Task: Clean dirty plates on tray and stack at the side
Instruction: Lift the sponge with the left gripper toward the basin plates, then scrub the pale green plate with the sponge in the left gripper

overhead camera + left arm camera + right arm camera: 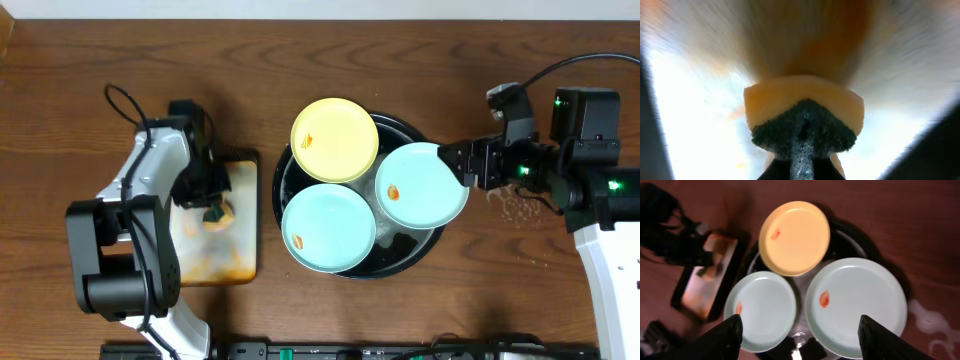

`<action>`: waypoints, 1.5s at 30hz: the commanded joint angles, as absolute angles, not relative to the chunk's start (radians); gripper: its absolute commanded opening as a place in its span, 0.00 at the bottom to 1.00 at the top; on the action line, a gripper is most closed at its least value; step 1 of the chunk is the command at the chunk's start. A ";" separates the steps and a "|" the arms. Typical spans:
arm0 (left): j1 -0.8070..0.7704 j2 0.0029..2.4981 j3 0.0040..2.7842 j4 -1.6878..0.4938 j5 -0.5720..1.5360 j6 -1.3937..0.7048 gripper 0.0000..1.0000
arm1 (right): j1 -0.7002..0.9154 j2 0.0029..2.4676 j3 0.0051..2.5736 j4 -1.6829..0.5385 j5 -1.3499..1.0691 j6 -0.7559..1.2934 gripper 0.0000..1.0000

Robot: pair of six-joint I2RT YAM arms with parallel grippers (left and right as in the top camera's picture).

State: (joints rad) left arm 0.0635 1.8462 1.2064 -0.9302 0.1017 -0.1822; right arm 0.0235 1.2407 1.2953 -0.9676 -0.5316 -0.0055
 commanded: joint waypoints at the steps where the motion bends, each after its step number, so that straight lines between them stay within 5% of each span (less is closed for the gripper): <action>1: 0.055 1.842 1.292 -0.976 0.097 -0.172 0.07 | 0.021 1.278 1.313 -0.957 -0.407 0.073 0.72; 8: 0.049 1.815 1.310 -0.987 0.207 -0.173 0.08 | 0.020 1.430 1.313 -0.972 -0.382 0.116 0.65; 12: 0.014 1.740 1.327 -0.987 0.268 -0.178 0.07 | 0.019 1.492 1.313 -0.970 -0.365 0.122 0.69; 20: -0.235 1.633 1.444 -0.889 0.326 -0.355 0.07 | -0.041 1.614 1.313 -0.950 -0.240 0.191 0.70; 23: -0.343 1.647 1.444 -0.805 0.329 -0.410 0.07 | -0.056 1.659 1.313 -0.943 -0.240 0.190 0.61; 28: -0.501 1.712 1.444 -0.671 0.329 -0.496 0.07 | -0.064 1.747 1.313 -0.944 -0.239 0.185 0.22; 42: -0.691 1.961 1.444 -0.450 0.331 -0.568 0.07 | -0.056 1.845 1.312 -0.962 -0.258 0.053 0.18; 45: -0.691 1.973 1.444 -0.440 0.332 -0.579 0.07 | -0.040 1.846 1.296 -0.976 -0.242 0.046 0.25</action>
State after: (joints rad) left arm -0.6968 1.9640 1.4376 -0.4496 0.3309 -0.5503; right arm -0.0563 1.8427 1.2968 -0.9680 -0.2386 0.0898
